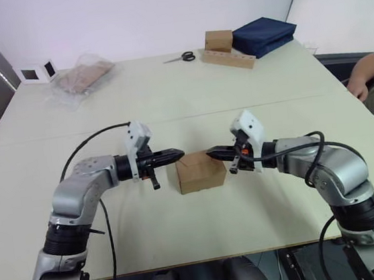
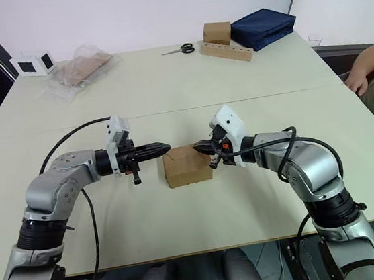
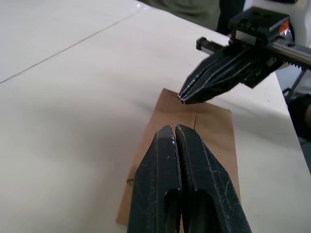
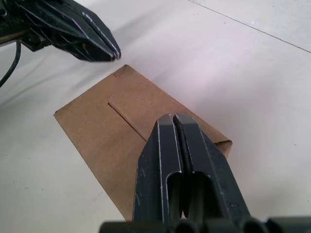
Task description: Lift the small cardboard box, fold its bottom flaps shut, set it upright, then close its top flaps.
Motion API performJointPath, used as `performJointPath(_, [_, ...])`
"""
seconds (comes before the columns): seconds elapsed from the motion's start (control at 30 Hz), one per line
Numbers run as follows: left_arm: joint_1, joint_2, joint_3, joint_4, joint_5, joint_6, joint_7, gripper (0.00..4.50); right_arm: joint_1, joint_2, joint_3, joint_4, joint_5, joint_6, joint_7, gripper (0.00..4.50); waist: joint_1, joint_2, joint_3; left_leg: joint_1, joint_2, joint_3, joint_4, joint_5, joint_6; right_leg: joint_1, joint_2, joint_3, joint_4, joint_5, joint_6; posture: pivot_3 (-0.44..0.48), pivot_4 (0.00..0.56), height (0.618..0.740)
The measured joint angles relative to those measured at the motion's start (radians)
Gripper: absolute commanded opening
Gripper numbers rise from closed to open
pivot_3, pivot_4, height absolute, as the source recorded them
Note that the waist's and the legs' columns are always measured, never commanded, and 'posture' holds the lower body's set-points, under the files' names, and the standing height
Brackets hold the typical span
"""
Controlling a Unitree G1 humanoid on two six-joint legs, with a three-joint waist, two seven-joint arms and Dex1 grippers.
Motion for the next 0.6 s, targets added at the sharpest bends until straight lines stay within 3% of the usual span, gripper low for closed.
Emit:
performJointPath(0.13, [0.061, 0.046, 0.070, -0.095, -0.058, 0.043, 0.032, 0.06, 0.039, -0.104, -0.071, -0.064, 0.046, 0.012, 0.048, 0.00, 0.002, 0.000, 0.000, -0.001, 0.000, 0.000, -0.001, 0.000, 0.000, 0.000, -0.001, 0.000, -0.002, 0.000, 0.000, 0.000, 0.150, 0.740])
performJointPath(0.4, [0.265, 0.279, 0.235, -0.315, -0.138, 0.089, 0.010, 0.06, 0.250, -0.397, -0.316, -0.165, 0.140, 0.003, 0.244, 0.00, 0.004, -0.001, 0.001, 0.000, 0.000, 0.001, -0.001, 0.000, 0.001, 0.001, 0.000, 0.000, -0.002, 0.000, 0.000, 0.000, 0.150, 0.740])
performJointPath(0.6, [0.408, 0.407, 0.395, -0.375, -0.215, 0.101, -0.055, 0.06, 0.361, -0.512, -0.464, -0.194, 0.207, -0.019, 0.391, 0.00, 0.002, -0.001, 0.001, 0.000, 0.001, 0.001, -0.001, -0.001, 0.001, 0.001, 0.000, 0.000, -0.002, 0.000, 0.000, 0.000, 0.150, 0.740])
